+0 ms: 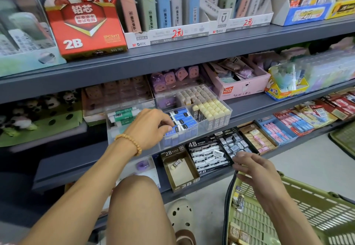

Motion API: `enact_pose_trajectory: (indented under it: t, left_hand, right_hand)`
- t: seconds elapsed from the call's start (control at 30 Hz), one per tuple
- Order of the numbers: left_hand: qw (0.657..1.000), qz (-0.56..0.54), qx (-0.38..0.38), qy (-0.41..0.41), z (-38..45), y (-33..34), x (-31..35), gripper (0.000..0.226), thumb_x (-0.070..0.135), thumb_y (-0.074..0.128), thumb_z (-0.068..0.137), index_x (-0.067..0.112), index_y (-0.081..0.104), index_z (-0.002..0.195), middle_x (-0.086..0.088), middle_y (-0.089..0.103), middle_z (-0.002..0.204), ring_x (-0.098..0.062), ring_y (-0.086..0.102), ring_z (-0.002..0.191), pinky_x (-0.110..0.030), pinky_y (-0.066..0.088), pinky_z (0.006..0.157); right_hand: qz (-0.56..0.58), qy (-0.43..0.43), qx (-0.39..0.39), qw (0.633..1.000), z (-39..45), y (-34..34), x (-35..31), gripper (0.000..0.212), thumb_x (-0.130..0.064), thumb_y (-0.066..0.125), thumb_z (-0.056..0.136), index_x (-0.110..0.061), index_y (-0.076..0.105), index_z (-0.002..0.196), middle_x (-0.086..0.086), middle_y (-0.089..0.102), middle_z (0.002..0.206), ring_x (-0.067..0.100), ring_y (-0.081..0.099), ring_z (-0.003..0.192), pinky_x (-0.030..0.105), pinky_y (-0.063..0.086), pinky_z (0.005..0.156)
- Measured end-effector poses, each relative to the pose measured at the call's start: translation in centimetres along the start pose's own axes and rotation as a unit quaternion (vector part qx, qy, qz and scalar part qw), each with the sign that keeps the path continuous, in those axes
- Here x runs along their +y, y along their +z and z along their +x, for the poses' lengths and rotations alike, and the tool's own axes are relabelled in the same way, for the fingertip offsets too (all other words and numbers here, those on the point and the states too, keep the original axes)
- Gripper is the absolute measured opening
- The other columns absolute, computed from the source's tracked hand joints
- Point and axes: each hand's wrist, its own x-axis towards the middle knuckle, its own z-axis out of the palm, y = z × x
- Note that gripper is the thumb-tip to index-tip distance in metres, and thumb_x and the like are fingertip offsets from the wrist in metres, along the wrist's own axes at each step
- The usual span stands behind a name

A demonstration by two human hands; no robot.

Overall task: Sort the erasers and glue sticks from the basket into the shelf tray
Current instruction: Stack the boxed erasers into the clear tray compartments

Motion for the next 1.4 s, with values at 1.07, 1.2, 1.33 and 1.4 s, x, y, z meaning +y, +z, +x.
enact_pose_trajectory:
  t: [1.07,1.2,1.33,1.4]
  left_hand:
    - [0.954,-0.287,0.082,-0.006,-2.3,0.8,6.2,0.014,0.021,0.067,0.088,0.031,0.07,0.078,0.014,0.07,0.078,0.0,0.061,0.073,-0.013,0.048,0.068]
    - [0.914,-0.402,0.031,-0.033,-4.6,5.1,9.7,0.013,0.023,0.064,0.091,0.027,0.073,0.082,0.015,0.071,0.076,-0.005,0.065,0.079,-0.024,0.054,0.077]
    - [0.885,-0.455,-0.002,-0.095,-6.1,11.0,11.9,0.013,0.023,0.06,0.094,0.025,0.071,0.087,0.012,0.069,0.082,-0.009,0.065,0.084,-0.026,0.054,0.079]
    - [0.876,-0.464,-0.02,-0.13,-6.7,13.7,12.6,0.013,0.023,0.058,0.095,0.027,0.069,0.09,0.008,0.07,0.09,-0.008,0.065,0.087,-0.024,0.054,0.081]
  right_hand:
    - [-0.01,-0.042,0.021,0.999,-1.8,-2.7,-0.6,0.01,-0.019,0.064,0.095,-0.017,0.072,0.1,0.007,0.074,0.103,0.022,0.068,0.099,0.041,0.052,0.088]
    - [-0.024,-0.067,0.047,0.996,-2.4,-4.6,-0.2,0.011,-0.023,0.06,0.097,-0.021,0.069,0.104,0.003,0.072,0.104,0.018,0.067,0.098,0.034,0.05,0.08]
    - [-0.057,-0.097,0.088,0.99,-2.9,-7.0,1.5,0.011,-0.025,0.058,0.099,-0.023,0.067,0.104,-0.002,0.07,0.102,0.015,0.064,0.097,0.04,0.051,0.092]
    - [-0.078,-0.101,0.111,0.986,-2.9,-8.4,2.8,0.015,-0.025,0.056,0.1,-0.02,0.067,0.11,-0.001,0.07,0.105,0.016,0.064,0.101,0.043,0.051,0.096]
